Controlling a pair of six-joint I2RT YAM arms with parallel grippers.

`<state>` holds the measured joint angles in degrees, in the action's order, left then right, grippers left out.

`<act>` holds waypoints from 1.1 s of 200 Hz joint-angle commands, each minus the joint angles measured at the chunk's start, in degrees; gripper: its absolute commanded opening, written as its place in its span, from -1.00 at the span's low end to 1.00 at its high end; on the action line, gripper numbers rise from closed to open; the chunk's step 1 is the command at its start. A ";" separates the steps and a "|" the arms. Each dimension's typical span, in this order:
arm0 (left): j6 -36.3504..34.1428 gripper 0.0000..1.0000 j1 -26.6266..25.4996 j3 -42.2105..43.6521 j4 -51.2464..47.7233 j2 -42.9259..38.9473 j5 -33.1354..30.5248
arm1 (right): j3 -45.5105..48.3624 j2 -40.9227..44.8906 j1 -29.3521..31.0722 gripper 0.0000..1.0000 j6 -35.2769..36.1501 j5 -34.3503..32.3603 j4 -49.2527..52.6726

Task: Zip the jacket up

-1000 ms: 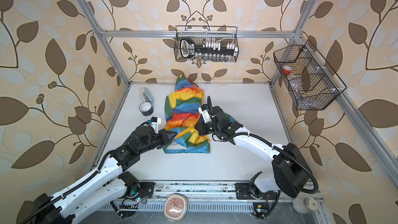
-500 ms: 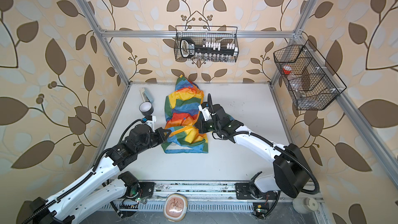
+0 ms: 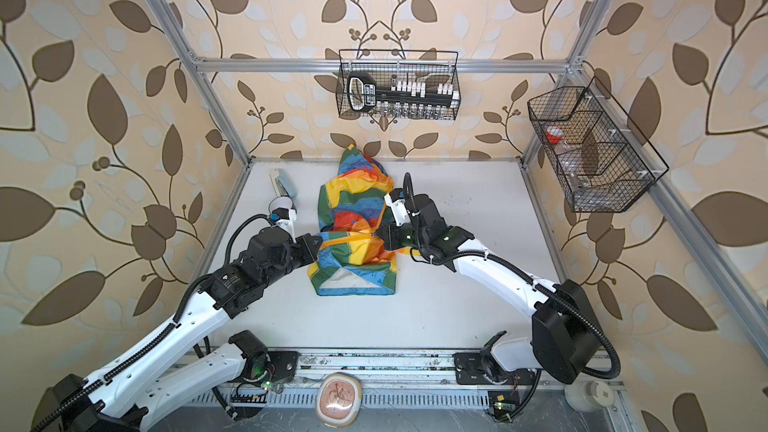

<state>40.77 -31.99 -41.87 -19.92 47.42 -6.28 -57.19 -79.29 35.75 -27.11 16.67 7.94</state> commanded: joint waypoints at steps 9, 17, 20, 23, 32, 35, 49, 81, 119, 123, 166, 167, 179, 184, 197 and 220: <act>-5.12 -1.00 0.17 -4.65 -3.16 0.23 -7.82 | -2.23 0.68 -0.85 -1.00 1.19 -1.90 2.21; -5.72 -1.00 0.18 -5.25 -3.38 0.41 -8.14 | -2.49 0.63 -0.85 -1.00 1.03 -1.86 2.10; -5.89 -1.00 0.20 -5.43 -3.51 0.44 -8.21 | -2.64 0.56 -0.81 -1.00 1.01 -1.84 2.08; -6.11 -1.00 0.18 -5.56 -3.47 0.42 -8.34 | -2.68 0.54 -0.82 -1.00 0.93 -1.82 2.01; -6.74 -1.00 0.17 -5.92 -3.53 0.43 -8.63 | -3.00 0.42 -0.81 -1.00 0.60 -1.56 1.75; -6.90 -1.00 0.20 -5.98 -3.46 0.41 -8.81 | -3.08 0.29 -0.83 -1.00 0.39 -1.41 1.61; -7.83 -1.00 0.25 -6.62 -3.80 0.23 -9.71 | -3.37 -0.08 -0.85 -1.00 -0.81 -0.53 0.46; -11.28 -1.00 0.50 -8.73 -4.24 0.52 -13.18 | -4.39 -1.45 -0.14 -1.00 -4.63 1.15 -3.84; -17.43 -1.00 4.12 -15.04 -5.57 4.35 -16.33 | -7.14 -5.37 3.45 -1.00 -10.22 2.21 -10.63; -18.07 -1.00 4.72 -15.63 -5.31 4.72 -15.96 | -7.59 -5.86 3.88 -1.00 -10.50 2.27 -11.02; -20.68 -1.00 7.93 -19.08 -6.57 4.84 -13.69 | -13.29 -10.65 2.03 -0.67 -8.57 -2.15 -5.63; -20.62 -1.00 7.96 -18.97 -6.68 4.68 -13.64 | -13.30 -10.72 1.82 -0.63 -8.57 -2.20 -5.56; -19.21 -1.00 7.95 -17.29 -7.57 2.87 -12.71 | -13.57 -12.22 -0.97 -0.29 -8.43 -3.13 -4.75; -18.43 -1.00 7.99 -16.23 -7.78 1.90 -12.18 | -13.73 -13.07 -2.39 -0.20 -8.13 -3.64 -4.27; -16.05 -1.00 7.99 -12.79 -8.41 -0.57 -11.19 | -16.30 -16.21 -5.17 0.00 -6.92 -5.44 -2.18; -12.33 -1.00 7.95 -6.58 -9.34 -4.80 -10.92 | -21.46 -23.88 -9.47 0.36 -6.42 -4.91 -0.33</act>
<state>24.36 -24.29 -53.08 -27.29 46.70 -17.54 -73.91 -96.57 29.65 -34.79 13.78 3.44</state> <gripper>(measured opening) 0.050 0.614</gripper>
